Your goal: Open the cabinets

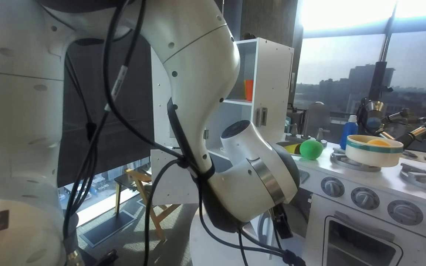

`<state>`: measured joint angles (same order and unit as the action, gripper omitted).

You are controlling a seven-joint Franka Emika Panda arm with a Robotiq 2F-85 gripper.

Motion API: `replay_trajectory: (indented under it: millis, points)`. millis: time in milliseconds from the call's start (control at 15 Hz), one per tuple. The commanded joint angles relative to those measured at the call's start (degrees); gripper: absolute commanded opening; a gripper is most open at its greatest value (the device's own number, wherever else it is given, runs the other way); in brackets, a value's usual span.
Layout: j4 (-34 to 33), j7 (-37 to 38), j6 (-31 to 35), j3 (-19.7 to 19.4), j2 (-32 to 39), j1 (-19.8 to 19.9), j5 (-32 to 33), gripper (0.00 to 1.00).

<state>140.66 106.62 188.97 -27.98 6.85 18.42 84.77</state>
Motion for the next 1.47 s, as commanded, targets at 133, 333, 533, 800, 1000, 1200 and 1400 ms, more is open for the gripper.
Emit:
replay_trajectory:
  millis: [133, 333, 533, 800, 1000, 1200, 1400]
  points:
    - [9.7, -11.6, -9.5, 1.7, -10.9, -1.3, -2.1, 1.0]
    - [13.5, -20.7, -10.3, 1.7, -16.1, -1.6, -7.3, 1.0]
    - [17.7, -31.5, -9.9, 1.1, -20.3, -2.9, -14.4, 1.0]
    - [17.8, -42.5, -8.9, -1.4, -17.6, -10.7, -23.8, 1.0]
    - [17.8, -48.4, -12.2, -5.2, -19.2, -20.9, -29.8, 1.0]
    - [17.4, -56.1, -20.2, -8.5, -24.4, -30.1, -38.1, 1.0]
    - [16.7, -62.4, -30.2, -8.4, -32.3, -33.4, -42.5, 1.0]
